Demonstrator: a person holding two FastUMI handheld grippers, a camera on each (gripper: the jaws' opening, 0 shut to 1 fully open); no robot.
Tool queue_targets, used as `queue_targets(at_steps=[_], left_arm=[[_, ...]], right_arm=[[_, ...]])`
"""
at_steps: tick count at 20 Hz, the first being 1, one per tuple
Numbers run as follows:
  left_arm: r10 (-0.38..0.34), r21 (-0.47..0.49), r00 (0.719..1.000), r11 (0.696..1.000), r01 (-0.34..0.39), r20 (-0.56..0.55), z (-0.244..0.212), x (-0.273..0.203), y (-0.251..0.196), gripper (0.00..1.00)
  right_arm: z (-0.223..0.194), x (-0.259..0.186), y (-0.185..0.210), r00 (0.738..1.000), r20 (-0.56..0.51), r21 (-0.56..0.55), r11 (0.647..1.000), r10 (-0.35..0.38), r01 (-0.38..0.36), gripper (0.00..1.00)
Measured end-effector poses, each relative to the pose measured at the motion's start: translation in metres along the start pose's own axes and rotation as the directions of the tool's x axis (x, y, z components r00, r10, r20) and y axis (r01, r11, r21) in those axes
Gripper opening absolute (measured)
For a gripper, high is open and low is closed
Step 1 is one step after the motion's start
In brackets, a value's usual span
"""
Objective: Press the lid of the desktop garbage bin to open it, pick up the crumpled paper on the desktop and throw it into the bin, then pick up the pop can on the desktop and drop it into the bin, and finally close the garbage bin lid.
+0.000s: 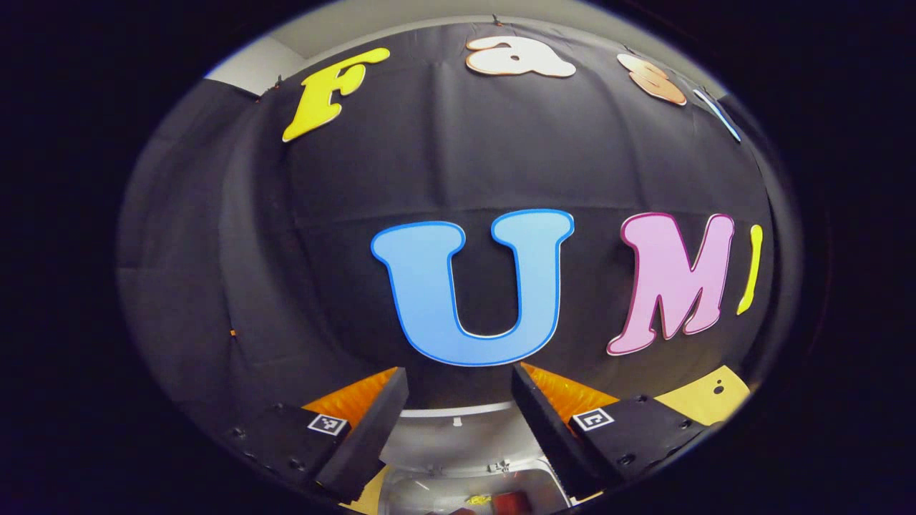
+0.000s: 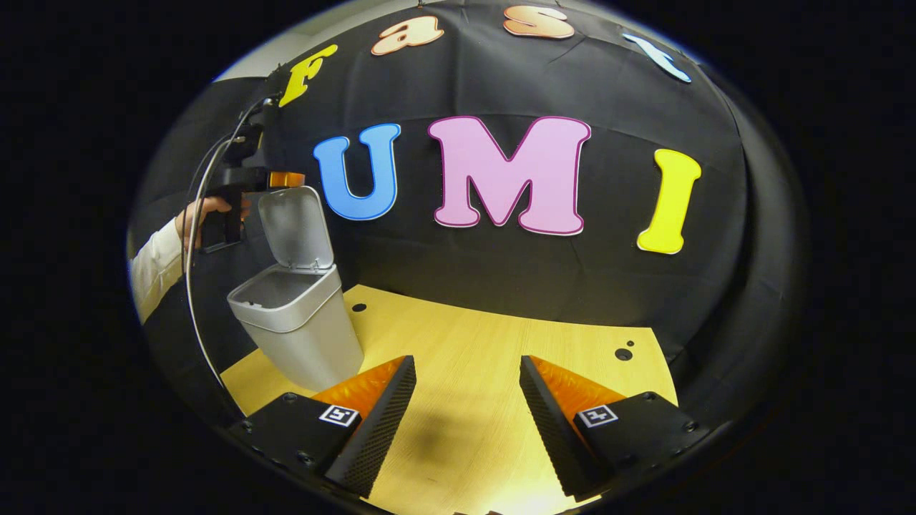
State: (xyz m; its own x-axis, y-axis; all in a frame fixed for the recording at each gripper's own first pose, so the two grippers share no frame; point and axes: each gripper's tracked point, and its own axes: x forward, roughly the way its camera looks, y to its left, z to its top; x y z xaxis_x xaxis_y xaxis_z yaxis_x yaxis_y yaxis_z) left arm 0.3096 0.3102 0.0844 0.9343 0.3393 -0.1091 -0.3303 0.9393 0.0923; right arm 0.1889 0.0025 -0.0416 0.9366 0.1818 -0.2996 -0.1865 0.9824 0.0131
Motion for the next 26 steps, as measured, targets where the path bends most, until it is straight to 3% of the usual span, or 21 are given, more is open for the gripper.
queue_targets(at_steps=[3, 7, 9, 13, 15, 19, 23, 24, 25, 26], left_arm=[[0.022, 0.018, 1.000, 1.000, -0.022, -0.010, 0.000, -0.004, 0.007, 0.99], [-0.006, 0.001, 0.997, 1.000, 0.006, -0.077, -0.014, -0.029, 0.003, 1.00], [-0.099, -0.028, 0.975, 0.995, 0.096, -0.199, -0.051, -0.045, -0.014, 0.99], [-0.136, -0.065, 0.924, 0.991, 0.121, -0.356, -0.109, -0.067, -0.016, 0.97], [-0.198, -0.101, 0.893, 0.980, 0.171, -0.404, -0.130, -0.081, -0.026, 0.97], [-0.195, -0.048, 0.864, 0.979, 0.196, -0.464, -0.159, -0.084, -0.022, 1.00], [-0.198, -0.012, 0.800, 0.973, 0.232, -0.566, -0.198, -0.096, -0.017, 1.00], [-0.209, 0.005, 0.828, 0.969, 0.248, -0.520, -0.192, -0.088, -0.020, 1.00], [-0.204, 0.013, 0.814, 0.968, 0.251, -0.544, -0.194, -0.090, -0.021, 1.00], [-0.203, 0.020, 0.820, 0.967, 0.253, -0.536, -0.194, -0.091, -0.022, 1.00]], right_arm=[[-0.001, -0.004, -0.003, 1.000, 0.000, 0.002, 1.000, -0.003, 0.003, 0.94], [-0.006, -0.004, -0.003, 1.000, -0.004, 0.011, 1.000, 0.003, -0.003, 0.94], [-0.006, -0.006, 0.000, 1.000, 0.000, 0.012, 1.000, 0.013, -0.013, 0.95], [-0.011, -0.007, 0.004, 0.999, -0.007, 0.015, 0.999, 0.032, -0.032, 0.94], [-0.011, -0.008, 0.007, 0.999, -0.006, 0.024, 0.999, 0.042, -0.041, 0.94], [-0.010, -0.010, 0.006, 0.999, 0.002, 0.041, 0.998, 0.048, -0.048, 0.94], [-0.013, -0.017, 0.004, 0.999, 0.006, 0.046, 0.998, 0.045, -0.045, 0.94], [-0.016, -0.019, 0.002, 0.999, 0.007, 0.048, 0.998, 0.039, -0.039, 0.94], [-0.020, -0.022, -0.001, 0.999, 0.004, 0.059, 0.998, 0.033, -0.033, 0.94], [-0.023, -0.023, 0.000, 0.999, -0.002, 0.070, 0.997, 0.032, -0.032, 0.94]])
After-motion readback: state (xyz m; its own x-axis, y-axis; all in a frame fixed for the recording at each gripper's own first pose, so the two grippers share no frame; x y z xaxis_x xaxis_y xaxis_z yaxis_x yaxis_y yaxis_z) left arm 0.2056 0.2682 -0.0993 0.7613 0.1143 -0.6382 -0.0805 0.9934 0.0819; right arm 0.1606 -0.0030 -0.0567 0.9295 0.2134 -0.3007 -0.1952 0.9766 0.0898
